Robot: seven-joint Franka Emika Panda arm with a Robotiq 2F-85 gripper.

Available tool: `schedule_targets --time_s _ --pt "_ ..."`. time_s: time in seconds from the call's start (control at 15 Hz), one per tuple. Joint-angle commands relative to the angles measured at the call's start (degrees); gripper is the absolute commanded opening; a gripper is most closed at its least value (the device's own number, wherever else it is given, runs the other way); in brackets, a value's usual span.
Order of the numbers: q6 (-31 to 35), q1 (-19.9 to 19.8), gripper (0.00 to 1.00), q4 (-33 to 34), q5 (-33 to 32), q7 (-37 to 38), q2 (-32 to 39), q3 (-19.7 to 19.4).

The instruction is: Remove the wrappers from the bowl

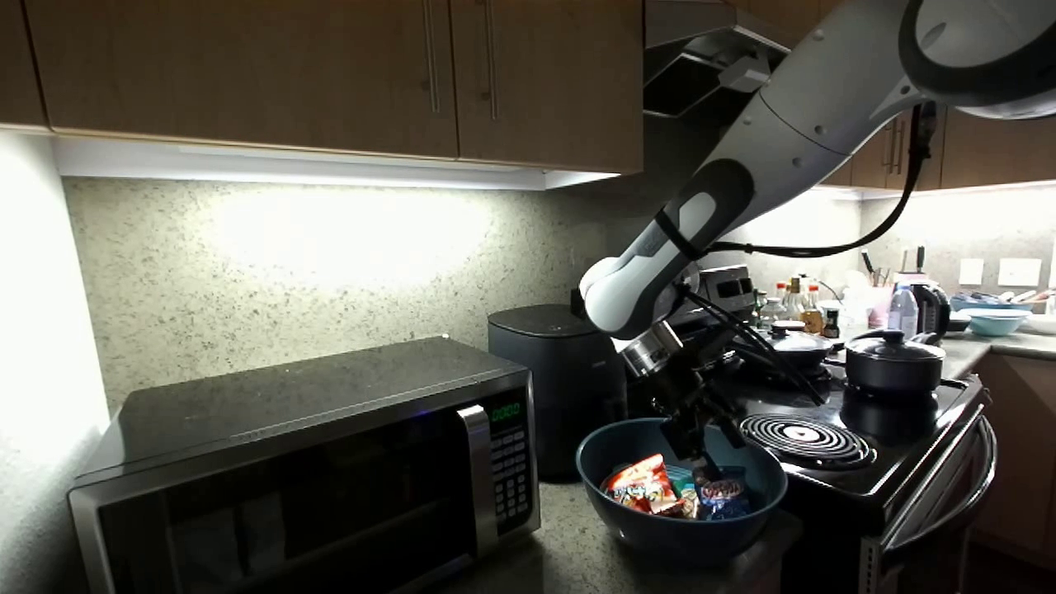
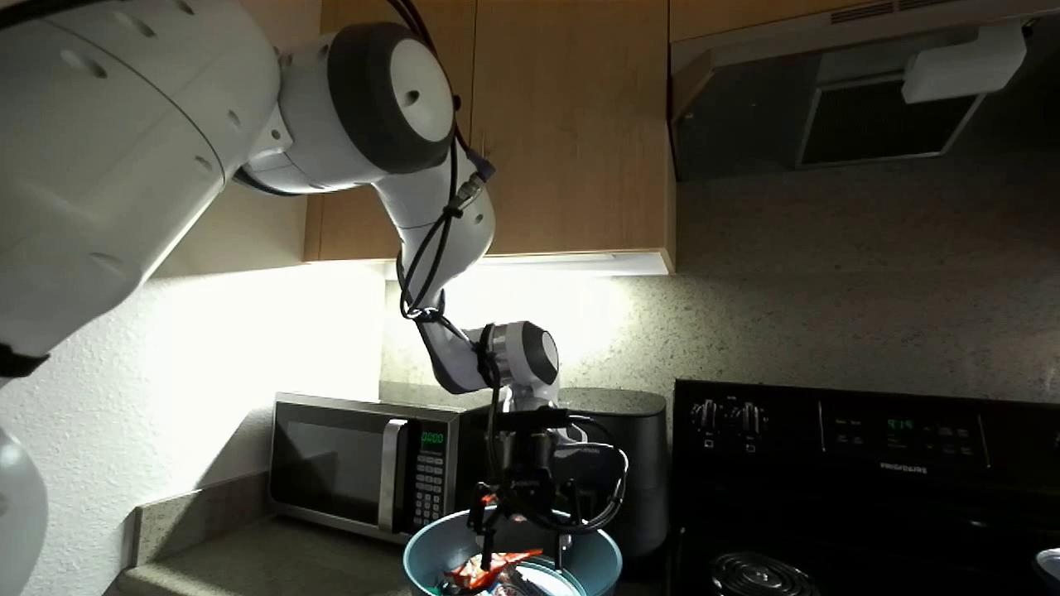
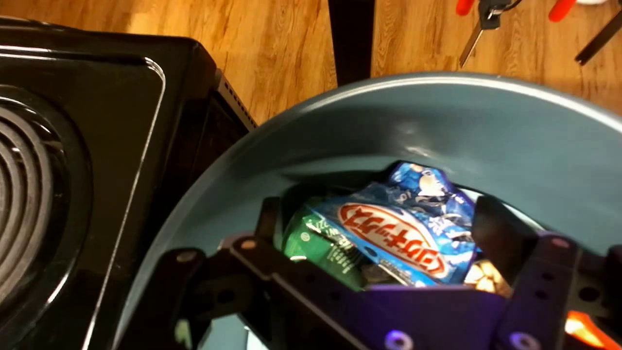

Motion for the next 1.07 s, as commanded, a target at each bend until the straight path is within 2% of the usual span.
schedule_targets --time_s 0.0,0.2,0.47,0.6,0.67,0.73,1.0 --pt "-3.53 -1.7 1.0 0.85 4.0 -9.42 -0.68 2.89" --pt "-6.58 -2.32 1.0 2.31 5.8 -15.71 0.54 4.0" --pt "-9.54 -2.7 1.0 3.98 4.2 -19.38 2.6 3.65" --pt "-7.27 -2.17 1.0 3.82 1.3 -19.09 2.57 3.13" --pt "-4.95 -1.74 1.0 3.02 -0.03 -16.61 1.41 2.69" --pt "-6.92 -2.24 1.0 3.34 1.84 -17.34 2.38 3.33" --pt "-5.91 -2.26 1.0 3.99 1.08 -17.53 2.88 3.33"
